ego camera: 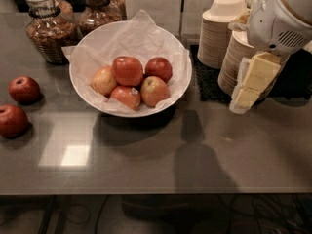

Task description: Pick apple from white bowl

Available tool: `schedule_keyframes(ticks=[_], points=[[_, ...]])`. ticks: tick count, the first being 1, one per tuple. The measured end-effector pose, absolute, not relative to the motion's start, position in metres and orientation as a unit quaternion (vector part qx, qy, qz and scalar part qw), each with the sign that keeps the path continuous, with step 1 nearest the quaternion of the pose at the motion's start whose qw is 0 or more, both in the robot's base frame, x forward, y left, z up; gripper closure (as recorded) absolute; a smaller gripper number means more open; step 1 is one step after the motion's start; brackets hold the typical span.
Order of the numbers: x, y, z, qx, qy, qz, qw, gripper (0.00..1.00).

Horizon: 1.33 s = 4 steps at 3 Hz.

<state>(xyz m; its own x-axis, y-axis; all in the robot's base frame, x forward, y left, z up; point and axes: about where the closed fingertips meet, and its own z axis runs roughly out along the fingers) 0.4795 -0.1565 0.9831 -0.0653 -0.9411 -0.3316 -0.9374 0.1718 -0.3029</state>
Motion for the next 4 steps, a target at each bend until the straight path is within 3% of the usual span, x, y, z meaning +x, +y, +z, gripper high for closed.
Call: schedule_keyframes(ticks=[1, 4], points=[[0.482, -0.151, 0.979, -0.641, 0.73, 0.001, 0.238, 0.0], [0.553, -0.066, 0.947, -0.602, 0.711, 0.12, 0.343, 0.0]])
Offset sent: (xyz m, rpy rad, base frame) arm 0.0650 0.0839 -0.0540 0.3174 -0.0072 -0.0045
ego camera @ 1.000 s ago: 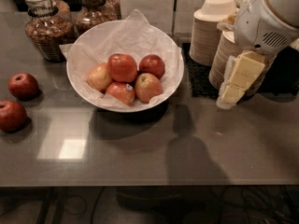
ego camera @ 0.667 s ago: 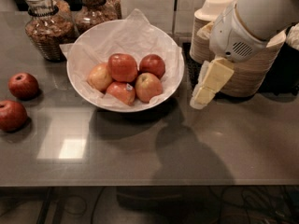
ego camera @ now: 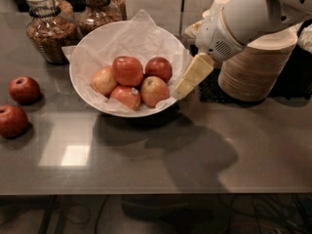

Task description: Pick apple from white bowl

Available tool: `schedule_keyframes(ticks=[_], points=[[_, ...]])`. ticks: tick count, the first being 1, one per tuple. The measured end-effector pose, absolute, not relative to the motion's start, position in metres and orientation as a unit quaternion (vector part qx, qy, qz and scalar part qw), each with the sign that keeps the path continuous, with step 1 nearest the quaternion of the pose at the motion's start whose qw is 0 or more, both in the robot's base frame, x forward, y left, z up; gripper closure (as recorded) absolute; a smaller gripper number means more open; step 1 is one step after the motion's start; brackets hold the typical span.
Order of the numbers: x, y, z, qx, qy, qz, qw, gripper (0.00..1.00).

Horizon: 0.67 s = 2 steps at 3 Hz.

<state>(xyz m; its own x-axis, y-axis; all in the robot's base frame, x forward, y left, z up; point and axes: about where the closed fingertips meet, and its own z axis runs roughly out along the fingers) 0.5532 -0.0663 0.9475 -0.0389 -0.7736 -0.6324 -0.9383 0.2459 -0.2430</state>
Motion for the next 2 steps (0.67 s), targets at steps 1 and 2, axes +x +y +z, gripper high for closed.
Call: schedule_keyframes(ticks=[1, 2], points=[[0.564, -0.044, 0.949, -0.604, 0.696, 0.143, 0.361, 0.0], [0.566, -0.016, 0.945, -0.628, 0.672, 0.156, 0.361, 0.0]])
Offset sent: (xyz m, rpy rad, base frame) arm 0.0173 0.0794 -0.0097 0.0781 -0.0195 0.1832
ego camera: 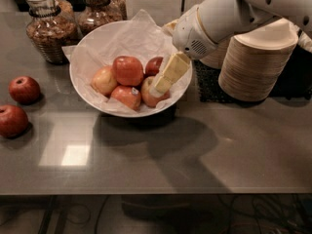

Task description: Pick apple from white bowl

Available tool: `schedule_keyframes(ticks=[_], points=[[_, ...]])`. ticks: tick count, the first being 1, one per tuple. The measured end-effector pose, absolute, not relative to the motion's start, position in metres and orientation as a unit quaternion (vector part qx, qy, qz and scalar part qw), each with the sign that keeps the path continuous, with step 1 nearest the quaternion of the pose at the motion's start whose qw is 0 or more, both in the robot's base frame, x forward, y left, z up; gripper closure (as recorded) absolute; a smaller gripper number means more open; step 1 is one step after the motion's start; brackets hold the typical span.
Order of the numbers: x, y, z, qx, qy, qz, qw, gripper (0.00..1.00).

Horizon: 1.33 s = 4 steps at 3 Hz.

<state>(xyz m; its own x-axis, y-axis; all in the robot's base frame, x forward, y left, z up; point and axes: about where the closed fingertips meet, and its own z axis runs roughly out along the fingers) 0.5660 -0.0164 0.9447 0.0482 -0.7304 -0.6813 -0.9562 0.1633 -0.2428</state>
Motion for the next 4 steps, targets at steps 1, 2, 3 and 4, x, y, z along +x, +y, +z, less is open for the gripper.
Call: schedule_keyframes(ticks=[1, 2, 3, 4], points=[[0.565, 0.01, 0.943, -0.656, 0.643, 0.167, 0.358, 0.0], [0.565, 0.03, 0.94, -0.678, 0.619, 0.178, 0.353, 0.0], [0.57, 0.041, 0.93, -0.691, 0.612, 0.184, 0.339, 0.0], [0.574, 0.047, 0.922, -0.695, 0.61, 0.186, 0.331, 0.0]])
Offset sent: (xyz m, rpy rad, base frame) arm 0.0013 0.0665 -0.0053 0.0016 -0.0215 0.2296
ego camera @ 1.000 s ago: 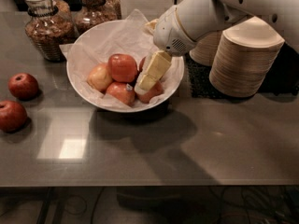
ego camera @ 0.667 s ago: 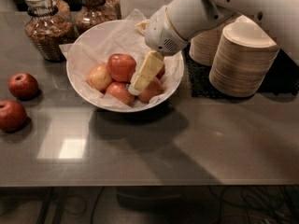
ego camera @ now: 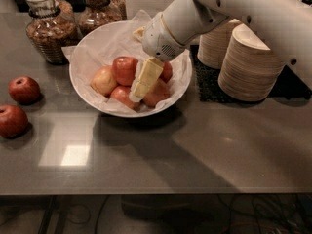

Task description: Pick apple from white bowl

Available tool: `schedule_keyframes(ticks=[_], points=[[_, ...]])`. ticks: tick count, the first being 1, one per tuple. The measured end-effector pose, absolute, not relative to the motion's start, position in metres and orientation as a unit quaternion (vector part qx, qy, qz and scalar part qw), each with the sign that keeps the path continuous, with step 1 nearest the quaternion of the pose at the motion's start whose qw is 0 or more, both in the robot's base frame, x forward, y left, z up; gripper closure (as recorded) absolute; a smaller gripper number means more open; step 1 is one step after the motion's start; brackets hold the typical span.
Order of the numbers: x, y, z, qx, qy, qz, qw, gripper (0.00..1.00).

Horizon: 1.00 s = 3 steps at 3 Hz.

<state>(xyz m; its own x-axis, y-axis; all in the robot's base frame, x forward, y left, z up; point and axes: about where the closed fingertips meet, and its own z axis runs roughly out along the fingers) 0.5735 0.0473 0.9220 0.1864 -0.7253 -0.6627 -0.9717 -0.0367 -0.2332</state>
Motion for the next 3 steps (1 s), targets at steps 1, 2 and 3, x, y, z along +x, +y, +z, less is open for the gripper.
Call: schedule_keyframes(ticks=[1, 2, 3], points=[[0.5766, 0.0517, 0.9153, -0.698, 0.611, 0.191, 0.322, 0.0], [0.5767, 0.052, 0.915, -0.698, 0.61, 0.191, 0.322, 0.18], [0.5767, 0.052, 0.915, -0.698, 0.61, 0.191, 0.322, 0.41]])
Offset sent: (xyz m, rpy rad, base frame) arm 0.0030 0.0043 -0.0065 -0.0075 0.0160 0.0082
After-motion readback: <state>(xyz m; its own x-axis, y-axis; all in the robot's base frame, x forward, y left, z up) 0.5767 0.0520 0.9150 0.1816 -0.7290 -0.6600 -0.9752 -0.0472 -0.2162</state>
